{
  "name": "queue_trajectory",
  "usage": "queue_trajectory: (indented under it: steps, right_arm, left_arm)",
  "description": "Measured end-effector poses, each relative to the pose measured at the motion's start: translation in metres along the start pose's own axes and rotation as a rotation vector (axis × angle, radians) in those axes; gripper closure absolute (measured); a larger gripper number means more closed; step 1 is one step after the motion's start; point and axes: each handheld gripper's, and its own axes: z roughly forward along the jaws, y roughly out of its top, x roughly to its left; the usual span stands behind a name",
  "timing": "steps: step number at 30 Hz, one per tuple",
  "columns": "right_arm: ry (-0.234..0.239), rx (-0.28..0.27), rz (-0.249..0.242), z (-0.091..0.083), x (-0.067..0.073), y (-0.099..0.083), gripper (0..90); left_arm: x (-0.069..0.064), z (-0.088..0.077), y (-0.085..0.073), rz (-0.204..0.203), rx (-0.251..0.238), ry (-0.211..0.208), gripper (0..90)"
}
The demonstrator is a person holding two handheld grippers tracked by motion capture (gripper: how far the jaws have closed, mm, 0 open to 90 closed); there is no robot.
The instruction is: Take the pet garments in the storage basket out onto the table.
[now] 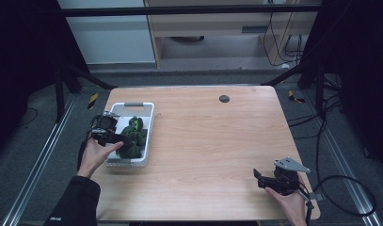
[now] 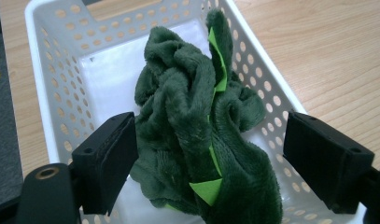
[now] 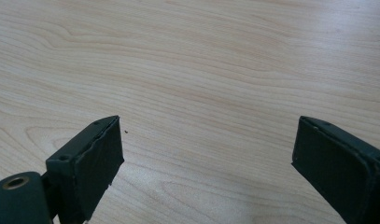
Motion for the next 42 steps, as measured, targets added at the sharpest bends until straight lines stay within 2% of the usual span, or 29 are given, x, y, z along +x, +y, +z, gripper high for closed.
queue_trajectory:
  steps: [12, 16, 22, 26, 30, 34, 39, 40, 42]
  right_arm:
    - [0.008, 0.009, 0.01, 0.0, 0.001, 0.0, 8.6]
    - [0.007, 0.009, 0.0, 0.001, 0.0, 0.0, 8.5]
    - [0.013, 0.012, 0.009, 0.001, 0.001, 0.0, 8.5]
    - [0.01, 0.012, -0.001, 0.001, 0.0, 0.0, 8.5]
    - [0.009, 0.015, -0.002, 0.002, 0.0, 0.0, 8.0]
    - [0.009, 0.015, -0.002, 0.002, 0.0, 0.0, 7.9]
    - [0.01, 0.017, -0.002, 0.002, 0.0, 0.0, 7.9]
    - [0.009, 0.017, -0.003, 0.002, 0.0, 0.0, 7.9]
    - [0.009, 0.018, -0.002, 0.002, 0.0, 0.0, 7.8]
  left_arm:
    - [0.0, 0.014, -0.001, 0.002, 0.06, 0.006, 17.2]
    - [-0.002, 0.02, -0.001, 0.011, 0.082, 0.019, 19.7]
    - [-0.004, 0.027, -0.003, 0.014, 0.118, 0.011, 24.8]
    - [-0.005, 0.031, -0.003, 0.015, 0.146, 0.007, 31.1]
    - [-0.006, 0.035, -0.004, 0.016, 0.18, -0.011, 43.4]
    - [-0.006, 0.036, -0.006, 0.006, 0.201, -0.028, 50.5]
    - [-0.003, 0.034, -0.007, -0.008, 0.196, -0.031, 62.9]
    - [-0.002, 0.032, -0.007, -0.01, 0.191, -0.032, 68.2]
    - [-0.002, 0.031, -0.007, -0.013, 0.188, -0.03, 69.8]
